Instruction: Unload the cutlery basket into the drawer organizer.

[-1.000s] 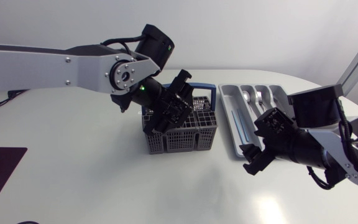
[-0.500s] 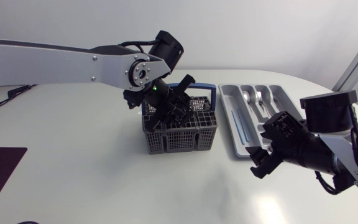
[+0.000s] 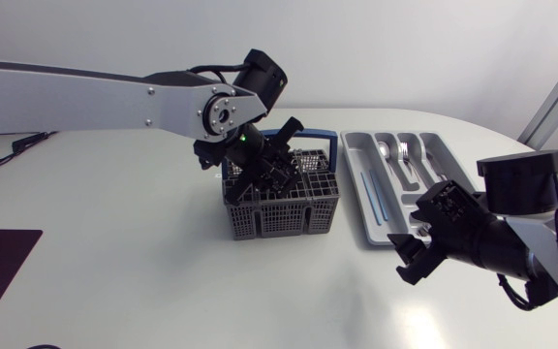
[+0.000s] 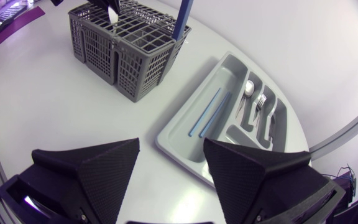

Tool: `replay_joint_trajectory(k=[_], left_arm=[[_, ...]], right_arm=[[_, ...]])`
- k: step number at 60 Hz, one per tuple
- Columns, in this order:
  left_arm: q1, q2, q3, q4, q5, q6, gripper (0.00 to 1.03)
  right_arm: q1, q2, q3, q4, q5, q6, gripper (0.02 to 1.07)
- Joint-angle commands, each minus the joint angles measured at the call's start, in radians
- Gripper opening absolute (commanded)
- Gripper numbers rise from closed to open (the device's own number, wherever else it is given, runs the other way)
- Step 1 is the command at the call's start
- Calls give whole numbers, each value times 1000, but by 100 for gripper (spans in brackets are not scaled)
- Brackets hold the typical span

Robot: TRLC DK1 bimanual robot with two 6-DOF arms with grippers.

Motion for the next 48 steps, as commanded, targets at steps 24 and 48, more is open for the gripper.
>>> replay_joint_trajectory(k=[24,48], left_arm=[[-2,-107,-3,-2,-16,24,3],[-2,-282,-103,-2,-32,15,3]], right_arm=[[-4,-65,-31,-34,-13,-20,77],[16,-134,-35,-77,-6,-3,77]])
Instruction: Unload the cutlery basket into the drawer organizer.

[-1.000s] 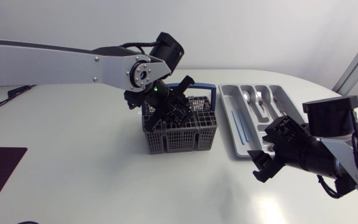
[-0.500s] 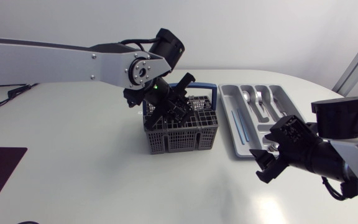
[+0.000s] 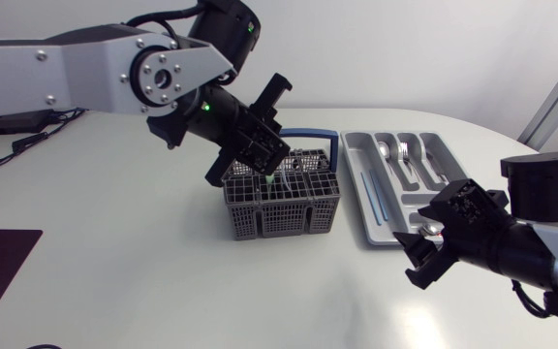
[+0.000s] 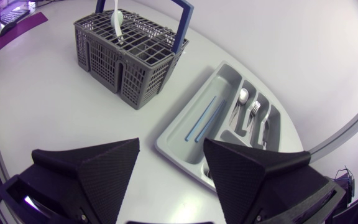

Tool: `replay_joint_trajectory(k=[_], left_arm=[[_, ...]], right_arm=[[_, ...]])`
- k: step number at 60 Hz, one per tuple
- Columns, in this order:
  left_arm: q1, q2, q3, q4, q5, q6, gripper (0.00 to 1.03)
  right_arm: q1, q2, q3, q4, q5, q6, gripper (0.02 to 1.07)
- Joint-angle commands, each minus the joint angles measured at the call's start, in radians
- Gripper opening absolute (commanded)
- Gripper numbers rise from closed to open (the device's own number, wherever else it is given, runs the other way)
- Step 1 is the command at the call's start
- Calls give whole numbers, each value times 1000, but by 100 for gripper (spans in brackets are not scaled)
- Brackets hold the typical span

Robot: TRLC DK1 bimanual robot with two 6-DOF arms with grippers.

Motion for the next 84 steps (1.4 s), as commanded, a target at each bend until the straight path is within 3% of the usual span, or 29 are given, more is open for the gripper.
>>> replay_joint_trajectory(k=[1,16,24,35,44,55,65,84], left_arm=[[0,-64,-45,-3,-6,11,3],[-27,-174,-97,-1,-6,-54,4],[-54,-214,-74,-4,-1,-146,4],[-103,-169,24,-24,6,-442,4],[-158,-64,133,-55,5,-773,4],[-166,117,360,-198,37,-1163,4],[-164,194,469,-241,102,-1351,4],[-207,252,531,-284,112,-1551,4]], right_arm=[[11,-21,-31,-21,5,0,77],[14,-79,-38,-21,7,-2,77],[14,-130,-43,-13,-6,-11,77],[19,-242,-57,30,-59,-31,77],[32,-263,-58,79,-61,-22,77],[91,-282,-58,153,-23,-28,77],[189,-269,-78,249,76,-65,77],[247,-165,-155,503,185,-193,66]])
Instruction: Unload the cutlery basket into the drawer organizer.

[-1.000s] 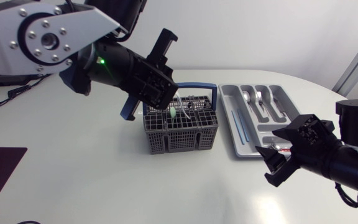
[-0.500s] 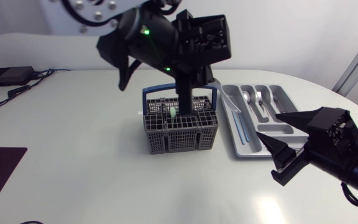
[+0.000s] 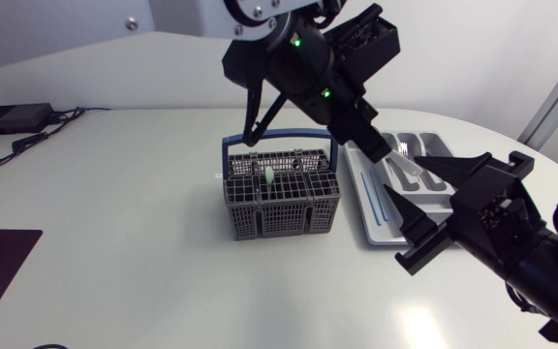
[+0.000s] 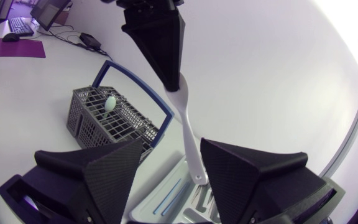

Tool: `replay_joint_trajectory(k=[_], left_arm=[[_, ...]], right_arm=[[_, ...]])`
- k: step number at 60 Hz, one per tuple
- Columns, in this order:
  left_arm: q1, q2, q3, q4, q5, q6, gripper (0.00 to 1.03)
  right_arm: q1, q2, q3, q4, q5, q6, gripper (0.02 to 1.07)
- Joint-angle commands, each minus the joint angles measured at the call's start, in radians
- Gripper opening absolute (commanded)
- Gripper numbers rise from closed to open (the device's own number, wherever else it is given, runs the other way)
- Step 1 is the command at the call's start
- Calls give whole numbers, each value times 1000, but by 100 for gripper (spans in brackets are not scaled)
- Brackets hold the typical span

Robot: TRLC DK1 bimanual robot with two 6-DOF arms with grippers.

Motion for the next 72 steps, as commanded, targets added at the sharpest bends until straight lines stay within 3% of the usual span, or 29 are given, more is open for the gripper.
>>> replay_joint_trajectory(k=[1,17,22,31,46,58,72], left_arm=[[-10,40,52,-32,15,-87,4],[-16,60,93,-99,27,-128,4],[-16,68,108,-119,27,-130,4],[-18,80,137,-144,27,-140,4],[-28,94,147,-151,27,-150,4],[-35,95,145,-164,27,-156,4],[-35,94,148,-164,36,-159,4]], right_arm=[[11,40,-46,70,29,-68,66],[6,107,-75,213,41,-183,60],[6,120,-67,221,41,-206,51],[-5,144,-66,242,41,-248,46],[-14,164,-67,270,41,-263,29],[-28,190,-64,297,41,-271,26],[-38,216,-64,311,41,-272,13]])
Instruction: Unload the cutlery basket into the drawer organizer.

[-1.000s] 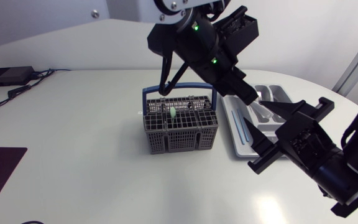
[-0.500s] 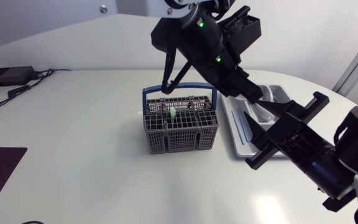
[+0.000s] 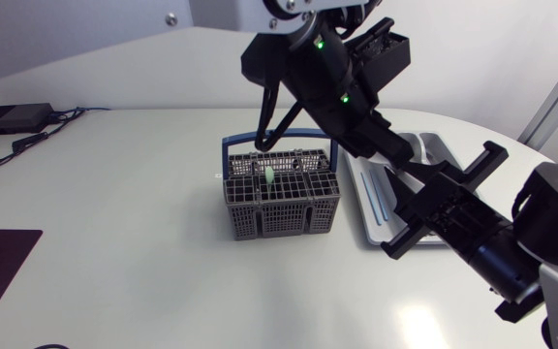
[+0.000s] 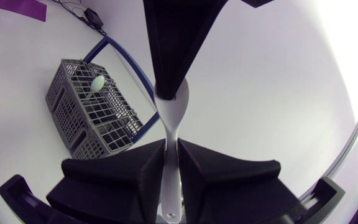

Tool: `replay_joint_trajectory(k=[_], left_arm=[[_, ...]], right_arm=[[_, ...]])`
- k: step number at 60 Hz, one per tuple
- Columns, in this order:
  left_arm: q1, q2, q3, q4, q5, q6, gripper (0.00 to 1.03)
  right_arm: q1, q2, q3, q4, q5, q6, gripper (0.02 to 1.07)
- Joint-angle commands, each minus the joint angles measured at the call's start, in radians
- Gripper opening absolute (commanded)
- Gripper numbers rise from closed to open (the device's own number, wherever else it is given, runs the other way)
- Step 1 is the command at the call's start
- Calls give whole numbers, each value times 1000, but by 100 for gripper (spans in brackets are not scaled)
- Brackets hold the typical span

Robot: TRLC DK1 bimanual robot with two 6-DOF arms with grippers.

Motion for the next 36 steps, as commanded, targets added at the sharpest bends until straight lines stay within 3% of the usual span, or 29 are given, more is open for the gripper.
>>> replay_joint_trajectory(k=[1,15,19,25,36], left_arm=[[-7,20,34,-11,17,-25,4],[-10,20,35,-11,32,-29,4],[-10,20,38,-11,32,-32,7],[-7,18,48,-11,32,-34,19],[-10,17,51,-11,32,-40,19]], right_arm=[[-11,18,-20,22,10,-19,12],[-14,18,-25,21,10,-20,7],[-14,16,-28,21,10,-20,7],[-14,15,-33,21,10,-20,7],[-14,-3,-46,18,10,-28,7]])
